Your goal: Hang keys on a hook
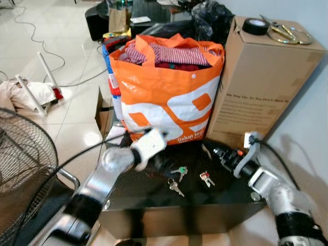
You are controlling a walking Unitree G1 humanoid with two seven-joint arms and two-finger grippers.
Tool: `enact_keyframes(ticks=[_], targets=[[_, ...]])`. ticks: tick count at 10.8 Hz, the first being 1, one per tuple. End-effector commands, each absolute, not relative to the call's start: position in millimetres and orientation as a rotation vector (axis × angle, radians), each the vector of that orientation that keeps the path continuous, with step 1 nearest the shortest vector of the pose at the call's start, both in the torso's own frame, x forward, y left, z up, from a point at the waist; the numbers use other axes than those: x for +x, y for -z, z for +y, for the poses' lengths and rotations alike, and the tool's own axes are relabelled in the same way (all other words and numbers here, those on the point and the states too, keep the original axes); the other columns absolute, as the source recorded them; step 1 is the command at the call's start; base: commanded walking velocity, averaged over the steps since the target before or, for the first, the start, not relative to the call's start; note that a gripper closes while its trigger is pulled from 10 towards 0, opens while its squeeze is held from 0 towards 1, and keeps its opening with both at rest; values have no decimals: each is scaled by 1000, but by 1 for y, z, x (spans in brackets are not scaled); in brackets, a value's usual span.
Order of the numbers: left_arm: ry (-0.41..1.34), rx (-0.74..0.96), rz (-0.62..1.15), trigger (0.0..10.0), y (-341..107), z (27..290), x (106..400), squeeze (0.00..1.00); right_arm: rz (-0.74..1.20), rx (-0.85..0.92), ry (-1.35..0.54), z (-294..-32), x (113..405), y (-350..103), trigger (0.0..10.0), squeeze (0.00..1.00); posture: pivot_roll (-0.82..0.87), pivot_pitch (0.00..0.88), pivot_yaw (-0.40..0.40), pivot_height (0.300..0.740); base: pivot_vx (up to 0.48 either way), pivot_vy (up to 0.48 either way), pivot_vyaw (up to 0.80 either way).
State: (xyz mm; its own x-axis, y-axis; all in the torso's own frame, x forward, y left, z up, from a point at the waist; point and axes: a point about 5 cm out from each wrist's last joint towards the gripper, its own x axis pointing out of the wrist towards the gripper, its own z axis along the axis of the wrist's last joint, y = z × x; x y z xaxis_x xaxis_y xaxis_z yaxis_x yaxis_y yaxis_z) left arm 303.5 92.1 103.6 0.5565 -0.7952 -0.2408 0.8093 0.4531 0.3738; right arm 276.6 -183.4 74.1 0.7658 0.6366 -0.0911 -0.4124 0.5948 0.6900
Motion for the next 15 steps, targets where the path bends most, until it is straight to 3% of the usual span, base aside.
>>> enact_keyframes(ticks=[1, 2, 4, 5, 6, 7, 12, 13, 14, 15], targets=[[972, 471, -45, 10000, -112, 90, 308, 0, 329, 712, -706, -176, 273, -84, 10000, 0, -124, 0, -12, 740, 0, 0, 0], [974, 470, -89, 10000, -115, 86, 310, 0, 324, 717, -753, -171, 270, -89, 10000, 0, -127, 0, -11, 740, 0, 0, 0], [1039, 452, -136, 6039, -115, 73, 310, 0, 316, 723, -789, -166, 265, -96, 10000, 0, -133, 0, -10, 740, 0, 0, 0], [1068, 416, -142, 6353, -114, 68, 308, 0, 309, 724, -804, -166, 264, -99, 10000, 0, -135, 0, -10, 740, 0, 0, 0], [1122, 368, -129, 8745, -112, 61, 304, 0, 309, 721, -809, -166, 264, -100, 10000, 0, -140, 0, -12, 740, 0, 0, 0], [1161, 372, -120, 10000, -109, 58, 301, 0, 314, 715, -807, -166, 264, -100, 10000, 0, -142, 0, -14, 740, 0, 0, 0], [1214, 394, -66, 9961, -102, 57, 298, 0, 325, 679, -810, -161, 269, -101, 10000, 0, -134, 0, -36, 740, 0, 0, 0], [1193, 385, -54, 6471, -101, 57, 299, 0, 328, 672, -820, -159, 270, -101, 10000, 0, -134, 0, -39, 740, 0, 0, 0], [1160, 391, -49, 6235, -100, 59, 302, 0, 334, 664, -811, -160, 271, -100, 10000, 0, -133, 0, -40, 740, 0, 0, 0], [1134, 405, -37, 9961, -99, 64, 304, 0, 327, 642, -770, -162, 274, -99, 10000, 0, -132, 0, -41, 740, 0, 0, 0]])
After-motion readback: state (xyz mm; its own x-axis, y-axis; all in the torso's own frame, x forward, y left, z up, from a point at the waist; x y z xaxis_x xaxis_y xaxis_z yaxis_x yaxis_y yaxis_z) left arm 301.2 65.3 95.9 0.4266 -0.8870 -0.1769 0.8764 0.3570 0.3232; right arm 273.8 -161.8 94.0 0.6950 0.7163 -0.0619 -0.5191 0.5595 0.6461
